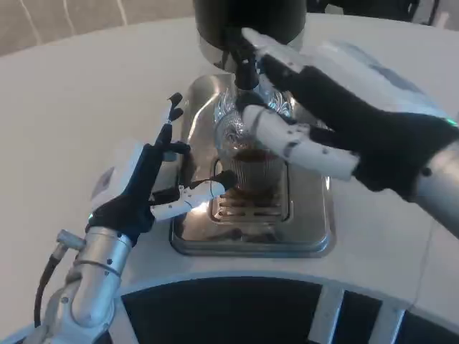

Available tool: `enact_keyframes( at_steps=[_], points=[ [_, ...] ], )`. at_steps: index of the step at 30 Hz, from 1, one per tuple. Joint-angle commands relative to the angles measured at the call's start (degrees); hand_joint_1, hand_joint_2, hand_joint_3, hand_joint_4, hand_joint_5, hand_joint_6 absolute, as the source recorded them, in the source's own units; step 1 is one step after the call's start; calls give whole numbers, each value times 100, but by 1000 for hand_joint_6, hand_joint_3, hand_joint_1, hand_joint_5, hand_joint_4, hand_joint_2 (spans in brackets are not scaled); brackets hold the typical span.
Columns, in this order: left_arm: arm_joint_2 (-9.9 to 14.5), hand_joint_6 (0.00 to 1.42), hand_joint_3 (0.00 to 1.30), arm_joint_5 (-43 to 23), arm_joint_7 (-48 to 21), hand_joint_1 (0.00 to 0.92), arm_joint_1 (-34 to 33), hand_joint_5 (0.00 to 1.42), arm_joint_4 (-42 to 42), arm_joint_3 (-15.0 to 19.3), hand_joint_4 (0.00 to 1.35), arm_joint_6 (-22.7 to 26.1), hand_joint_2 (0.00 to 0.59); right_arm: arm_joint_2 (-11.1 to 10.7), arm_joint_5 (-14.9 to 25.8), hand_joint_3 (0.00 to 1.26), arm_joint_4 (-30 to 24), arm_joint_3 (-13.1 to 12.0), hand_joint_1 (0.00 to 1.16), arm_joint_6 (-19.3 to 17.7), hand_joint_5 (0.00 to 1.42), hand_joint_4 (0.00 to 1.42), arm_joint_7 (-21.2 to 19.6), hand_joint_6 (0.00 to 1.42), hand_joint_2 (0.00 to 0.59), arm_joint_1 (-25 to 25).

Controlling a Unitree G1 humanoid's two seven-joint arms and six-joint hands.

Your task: Grasp the cup under the faucet to collect the drink, then remove the cup.

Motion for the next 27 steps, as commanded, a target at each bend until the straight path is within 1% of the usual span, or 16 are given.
enact_keyframes(
  at_steps=[1,5,6,10,13,15,16,18,20,22,24,27],
  points=[
    [60,347,2,41,11,379,92,344,18,-47,0,-81,68,-32,-107,0,-525,-427,0,-71,0,0,-125,0,552,289],
    [50,347,2,41,-24,377,113,345,-14,-73,0,-86,69,-46,-163,0,-809,-749,0,-66,0,0,-179,0,558,479],
    [50,347,2,40,-30,375,117,346,-21,-78,0,-86,70,-42,-188,0,-871,-875,0,-96,0,0,-181,0,559,544],
    [58,347,3,25,-52,370,128,346,-38,-90,0,-75,71,72,-296,0,-927,-1325,0,-404,0,0,-106,0,562,823],
    [60,349,7,19,-34,369,128,348,-45,-88,0,-80,73,268,-461,0,-927,-1610,0,-758,0,0,11,0,562,1180],
    [60,354,11,12,-23,378,119,358,-58,-82,2,-81,78,447,-558,0,-927,-1817,0,-1044,0,0,103,0,563,1461],
    [60,361,12,2,-32,380,111,361,-60,-80,3,-79,78,577,-602,0,-927,-1988,0,-1258,0,0,150,0,563,1732],
    [60,365,12,-10,-47,382,101,362,-61,-79,6,-79,78,874,-665,0,-927,-2365,0,-1731,0,0,236,0,563,2327],
    [62,366,15,-25,-64,382,92,362,-54,-80,8,-94,79,1177,-671,0,-927,-2682,0,-2174,0,0,305,0,563,2781],
    [64,368,26,-52,-92,383,77,363,-35,-80,17,-134,79,1491,-643,0,-927,-2947,0,-2599,0,0,307,0,563,3342],
    [66,369,30,-79,-119,383,61,366,-16,-74,21,-183,79,1771,-636,0,-927,-3115,0,-2945,0,0,307,0,563,3760],
    [73,370,43,-102,-150,383,29,373,-5,-60,24,-245,80,2284,-756,0,-927,-3186,0,-3417,0,0,254,0,563,4490]
  ],
)
